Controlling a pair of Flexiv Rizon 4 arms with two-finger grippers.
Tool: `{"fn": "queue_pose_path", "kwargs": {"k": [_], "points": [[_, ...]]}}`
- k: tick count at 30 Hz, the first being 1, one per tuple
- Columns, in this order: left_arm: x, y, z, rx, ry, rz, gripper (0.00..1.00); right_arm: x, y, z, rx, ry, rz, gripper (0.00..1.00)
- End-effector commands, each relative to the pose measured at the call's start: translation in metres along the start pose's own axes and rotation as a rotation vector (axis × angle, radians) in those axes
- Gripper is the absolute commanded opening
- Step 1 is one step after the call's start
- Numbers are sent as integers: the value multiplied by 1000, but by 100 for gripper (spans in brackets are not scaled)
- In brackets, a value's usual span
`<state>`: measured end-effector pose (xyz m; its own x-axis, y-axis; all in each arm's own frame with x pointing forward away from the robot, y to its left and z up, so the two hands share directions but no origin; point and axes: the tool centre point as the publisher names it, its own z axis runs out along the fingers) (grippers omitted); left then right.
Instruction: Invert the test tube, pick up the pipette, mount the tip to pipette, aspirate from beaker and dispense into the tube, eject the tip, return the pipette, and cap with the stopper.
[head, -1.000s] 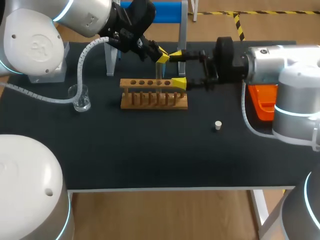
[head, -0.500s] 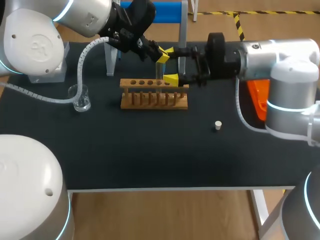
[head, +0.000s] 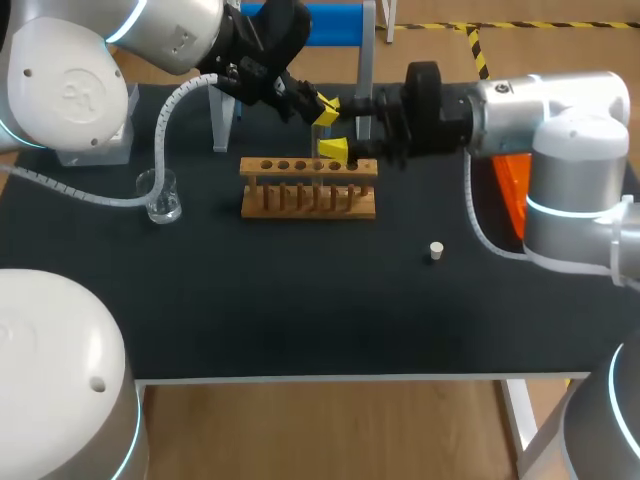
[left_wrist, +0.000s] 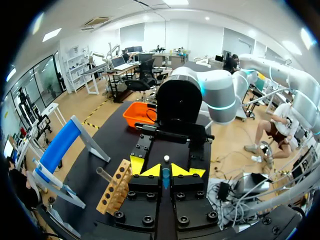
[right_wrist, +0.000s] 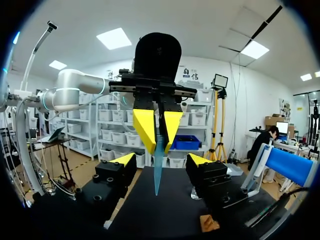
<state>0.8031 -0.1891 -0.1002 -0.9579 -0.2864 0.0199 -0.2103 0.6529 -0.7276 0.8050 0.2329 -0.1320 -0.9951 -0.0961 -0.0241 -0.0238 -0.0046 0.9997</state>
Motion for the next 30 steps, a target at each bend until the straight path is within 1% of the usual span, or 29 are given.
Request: {"fn": "queue_pose_path", "kwargs": {"k": [1, 7, 17, 19, 20, 21, 22, 23, 24, 30], "points": [[0, -1, 0, -5, 1, -2, 0, -1, -1, 1, -1, 8, 1, 49], [0, -1, 0, -5, 1, -2, 0, 1, -2, 1, -3, 15, 4, 40], [0, -1, 0, -5, 1, -2, 0, 3, -1, 2, -7, 25, 5, 39], [0, -1, 0, -5, 1, -2, 0, 3, 0, 2, -9, 26, 4, 36], [0, -1, 0, -5, 1, -2, 0, 3, 0, 2, -10, 27, 4, 33], [0, -1, 0, -5, 1, -2, 0, 4, 1, 2, -11, 27, 3, 26], [0, -1, 0, -5, 1, -2, 0, 4, 1, 2, -13, 28, 3, 16], [0, -1, 0, -5, 1, -2, 0, 4, 1, 2, -15, 29, 3, 3], [0, -1, 0, -5, 1, -2, 0, 4, 1, 2, -15, 29, 4, 0], [0, -1, 0, -5, 1, -2, 0, 5, 1, 0, -19, 30, 9, 0]]}}
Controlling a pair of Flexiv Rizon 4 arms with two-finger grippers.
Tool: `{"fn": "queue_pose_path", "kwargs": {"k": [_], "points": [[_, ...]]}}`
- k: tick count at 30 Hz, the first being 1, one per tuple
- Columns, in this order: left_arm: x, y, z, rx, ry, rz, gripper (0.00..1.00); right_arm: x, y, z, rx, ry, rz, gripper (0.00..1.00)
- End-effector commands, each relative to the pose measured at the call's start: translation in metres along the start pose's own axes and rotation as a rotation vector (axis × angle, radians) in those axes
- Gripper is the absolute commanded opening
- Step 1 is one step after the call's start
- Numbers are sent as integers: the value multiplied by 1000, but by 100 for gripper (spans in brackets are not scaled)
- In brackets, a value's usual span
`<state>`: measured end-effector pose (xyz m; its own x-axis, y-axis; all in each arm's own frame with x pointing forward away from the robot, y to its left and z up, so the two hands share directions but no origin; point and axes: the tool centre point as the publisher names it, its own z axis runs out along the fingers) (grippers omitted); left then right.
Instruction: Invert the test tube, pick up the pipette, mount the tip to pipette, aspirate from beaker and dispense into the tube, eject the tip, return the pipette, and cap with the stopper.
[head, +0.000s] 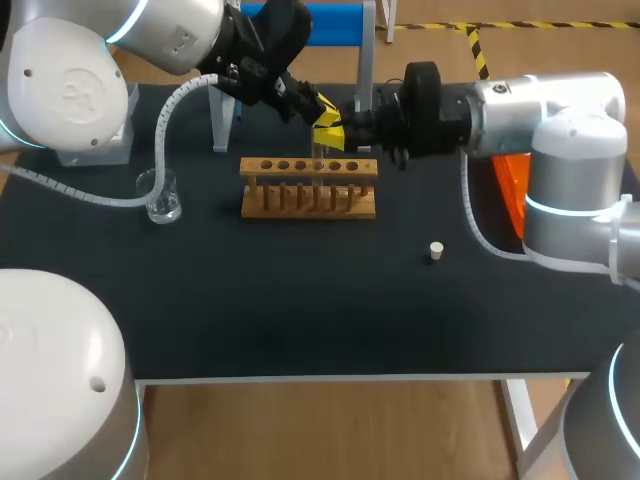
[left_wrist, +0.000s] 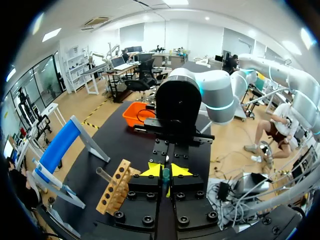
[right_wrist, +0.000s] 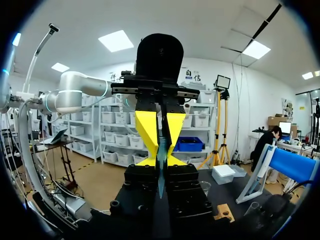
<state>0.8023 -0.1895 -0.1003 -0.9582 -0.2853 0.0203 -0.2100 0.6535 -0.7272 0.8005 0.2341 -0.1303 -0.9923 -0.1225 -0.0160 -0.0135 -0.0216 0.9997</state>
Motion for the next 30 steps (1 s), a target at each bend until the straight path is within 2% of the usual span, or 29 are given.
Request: {"fn": "queue_pose_path", "kwargs": {"k": [1, 2, 3, 4, 16, 27, 30], "points": [[-1, -1, -1, -4, 0, -2, 0, 1, -1, -2, -2, 4, 2, 0], [-1, -1, -1, -4, 0, -2, 1, 1, -1, -2, -4, 4, 3, 0], [-1, -1, -1, -4, 0, -2, 83, 2, -1, -3, -5, 4, 4, 0], [-1, -1, -1, -4, 0, -2, 100, 2, -1, -4, -7, 4, 5, 0], [-1, -1, -1, -4, 0, -2, 100, 19, -14, -52, -30, -7, 22, 0], [-1, -1, -1, -4, 0, -2, 100, 45, -46, -118, 1, -19, 46, 0], [-1, -1, -1, -4, 0, -2, 100, 46, -48, -122, 0, -17, 77, 0]]}}
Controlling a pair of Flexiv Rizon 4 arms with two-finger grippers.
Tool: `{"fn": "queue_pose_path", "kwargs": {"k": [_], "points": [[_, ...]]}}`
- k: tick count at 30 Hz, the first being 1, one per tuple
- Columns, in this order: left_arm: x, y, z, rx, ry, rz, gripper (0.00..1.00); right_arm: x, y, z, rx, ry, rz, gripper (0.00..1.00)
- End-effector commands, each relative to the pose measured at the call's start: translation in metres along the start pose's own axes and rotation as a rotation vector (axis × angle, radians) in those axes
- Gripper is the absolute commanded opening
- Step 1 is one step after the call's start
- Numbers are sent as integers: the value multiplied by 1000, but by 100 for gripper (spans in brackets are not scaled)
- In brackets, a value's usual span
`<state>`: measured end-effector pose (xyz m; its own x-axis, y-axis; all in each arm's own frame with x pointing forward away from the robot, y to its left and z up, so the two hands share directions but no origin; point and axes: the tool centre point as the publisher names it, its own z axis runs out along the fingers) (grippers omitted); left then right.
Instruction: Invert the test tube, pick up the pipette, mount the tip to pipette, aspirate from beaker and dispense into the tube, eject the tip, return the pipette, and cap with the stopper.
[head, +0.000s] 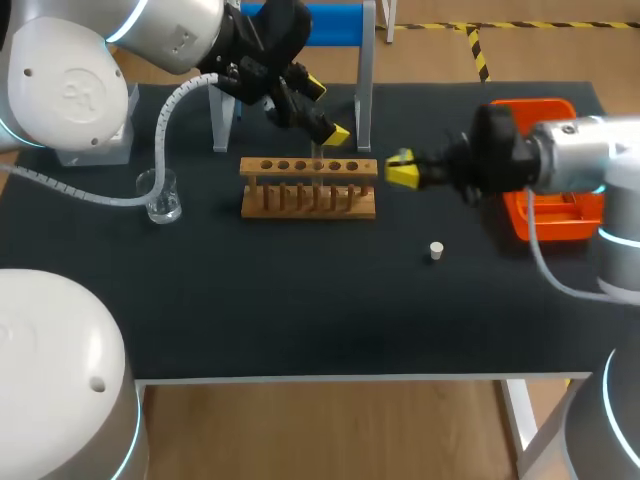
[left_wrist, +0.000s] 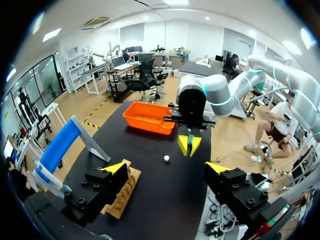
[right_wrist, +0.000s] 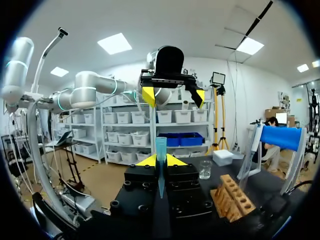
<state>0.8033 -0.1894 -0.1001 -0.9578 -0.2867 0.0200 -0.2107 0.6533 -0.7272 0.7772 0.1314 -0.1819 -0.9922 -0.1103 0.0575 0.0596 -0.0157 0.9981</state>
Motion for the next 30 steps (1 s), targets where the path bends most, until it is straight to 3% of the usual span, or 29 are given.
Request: {"fn": "queue_pose_path", "kwargs": {"k": [1, 23, 30], "points": [[0, -1, 0, -4, 1, -2, 100, 9, 0, -22, 2, -4, 3, 0], [0, -1, 0, -4, 1, -2, 100, 9, 0, -22, 2, -4, 3, 0], [0, -1, 0, -4, 1, -2, 100, 37, 7, -54, -25, 42, -119, 0]]}}
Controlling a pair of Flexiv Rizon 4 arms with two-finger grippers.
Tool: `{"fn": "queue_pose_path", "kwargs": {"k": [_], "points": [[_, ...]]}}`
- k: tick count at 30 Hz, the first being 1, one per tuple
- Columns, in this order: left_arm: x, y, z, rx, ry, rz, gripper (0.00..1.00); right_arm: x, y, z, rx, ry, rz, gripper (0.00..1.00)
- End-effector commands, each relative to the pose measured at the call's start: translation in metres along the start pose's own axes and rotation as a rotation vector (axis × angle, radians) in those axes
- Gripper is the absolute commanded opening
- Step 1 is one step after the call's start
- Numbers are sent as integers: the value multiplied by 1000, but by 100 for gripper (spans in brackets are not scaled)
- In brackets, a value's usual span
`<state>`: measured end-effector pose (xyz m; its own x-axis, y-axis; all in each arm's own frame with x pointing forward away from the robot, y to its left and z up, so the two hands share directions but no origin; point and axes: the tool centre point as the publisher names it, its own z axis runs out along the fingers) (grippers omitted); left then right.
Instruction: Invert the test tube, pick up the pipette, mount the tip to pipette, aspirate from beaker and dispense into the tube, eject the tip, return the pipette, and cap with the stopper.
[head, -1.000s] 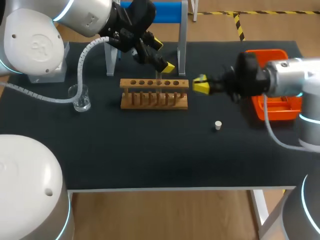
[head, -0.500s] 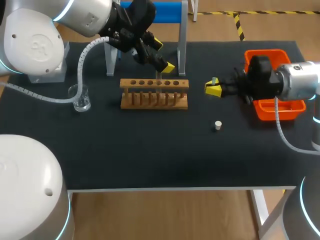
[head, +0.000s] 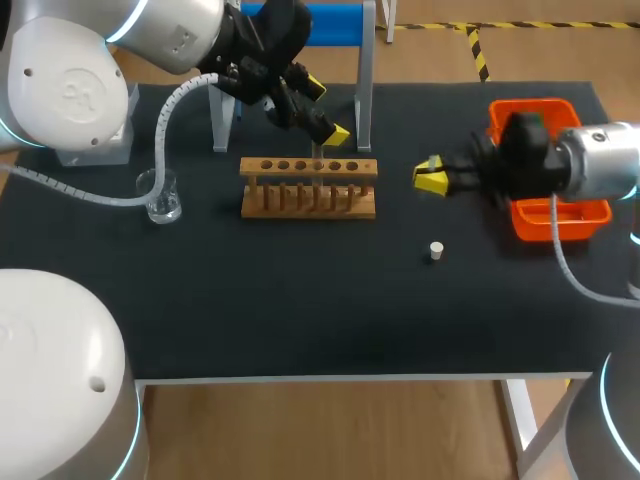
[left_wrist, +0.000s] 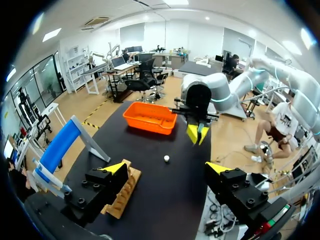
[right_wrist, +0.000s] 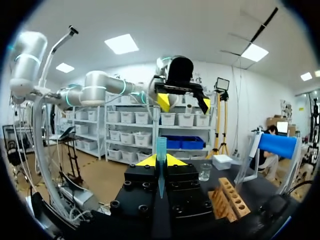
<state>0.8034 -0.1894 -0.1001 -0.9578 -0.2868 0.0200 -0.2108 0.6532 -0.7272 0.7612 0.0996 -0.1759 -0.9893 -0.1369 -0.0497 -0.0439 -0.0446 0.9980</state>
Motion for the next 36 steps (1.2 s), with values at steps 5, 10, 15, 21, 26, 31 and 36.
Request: {"fn": "queue_pose_path", "kwargs": {"k": [5, 10, 15, 21, 26, 31, 36], "points": [[0, -1, 0, -4, 1, -2, 100, 32, 3, -43, -4, 15, -27, 0], [0, -1, 0, -4, 1, -2, 100, 38, -1, -59, 47, -16, -64, 0], [0, -1, 0, -4, 1, -2, 100, 38, -6, -70, 65, -51, -74, 0], [0, -1, 0, -4, 1, -2, 100, 33, -12, -79, 37, -79, -33, 0], [0, -1, 0, -4, 1, -2, 100, 32, -18, -79, 37, -66, -22, 0], [0, -1, 0, -4, 1, -2, 100, 32, -22, -75, 36, -52, -12, 0], [0, -1, 0, -4, 1, -2, 100, 34, -31, -74, 33, -46, 11, 0]]}}
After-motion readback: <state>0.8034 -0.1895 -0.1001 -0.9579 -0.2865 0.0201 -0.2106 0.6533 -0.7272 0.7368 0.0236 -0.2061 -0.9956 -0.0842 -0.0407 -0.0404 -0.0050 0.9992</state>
